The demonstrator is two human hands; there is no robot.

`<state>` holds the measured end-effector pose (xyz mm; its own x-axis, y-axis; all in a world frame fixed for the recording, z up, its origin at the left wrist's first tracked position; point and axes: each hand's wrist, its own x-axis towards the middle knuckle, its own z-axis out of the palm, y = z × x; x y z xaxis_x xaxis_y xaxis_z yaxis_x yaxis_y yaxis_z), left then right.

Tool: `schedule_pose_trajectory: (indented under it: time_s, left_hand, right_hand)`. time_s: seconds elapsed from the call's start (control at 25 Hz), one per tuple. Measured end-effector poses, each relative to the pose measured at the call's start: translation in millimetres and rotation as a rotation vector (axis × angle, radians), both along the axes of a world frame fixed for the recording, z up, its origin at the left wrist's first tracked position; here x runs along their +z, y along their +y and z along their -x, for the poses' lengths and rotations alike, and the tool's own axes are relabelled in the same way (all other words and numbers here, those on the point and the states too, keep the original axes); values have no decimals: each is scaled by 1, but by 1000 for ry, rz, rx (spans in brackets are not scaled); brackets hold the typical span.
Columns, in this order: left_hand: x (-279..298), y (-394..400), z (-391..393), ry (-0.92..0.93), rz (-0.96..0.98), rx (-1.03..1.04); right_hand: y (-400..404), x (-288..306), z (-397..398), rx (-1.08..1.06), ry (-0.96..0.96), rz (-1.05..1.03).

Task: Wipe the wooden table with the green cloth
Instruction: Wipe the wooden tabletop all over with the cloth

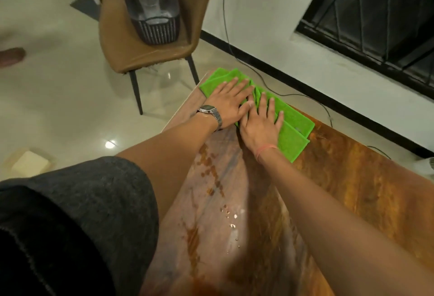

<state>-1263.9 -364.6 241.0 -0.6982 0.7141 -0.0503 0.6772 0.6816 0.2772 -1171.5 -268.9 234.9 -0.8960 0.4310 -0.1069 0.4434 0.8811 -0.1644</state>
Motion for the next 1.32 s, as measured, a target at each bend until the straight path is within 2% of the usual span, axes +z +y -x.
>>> schedule_pose_trajectory:
  time_s: [0.24,0.4,0.6,0.8,1.04,1.16,1.32]
  left_hand:
    - [-4,-59,19,-74,-36,219]
    - [-12,-98,9,-164,-131,309]
    - [-7,-90,-1,-157,-142,358]
    - [1,-31,-2,-42,0,260]
    - [4,52,-36,-79,41,36]
    - [8,59,-61,-91,26,-6]
    - [12,21,-71,-85,15,-20]
  right_hand:
    - [-45,0,40,196,-14,-12]
    - [-76,2,42,348,-19,-14]
    - [-65,6,38,437,-31,24]
    - [-14,10,23,331,-11,45]
    - [45,6,-32,41,3,27]
    - [47,4,-57,-44,-19,-1]
    - [13,3,-71,-33,-13,-7]
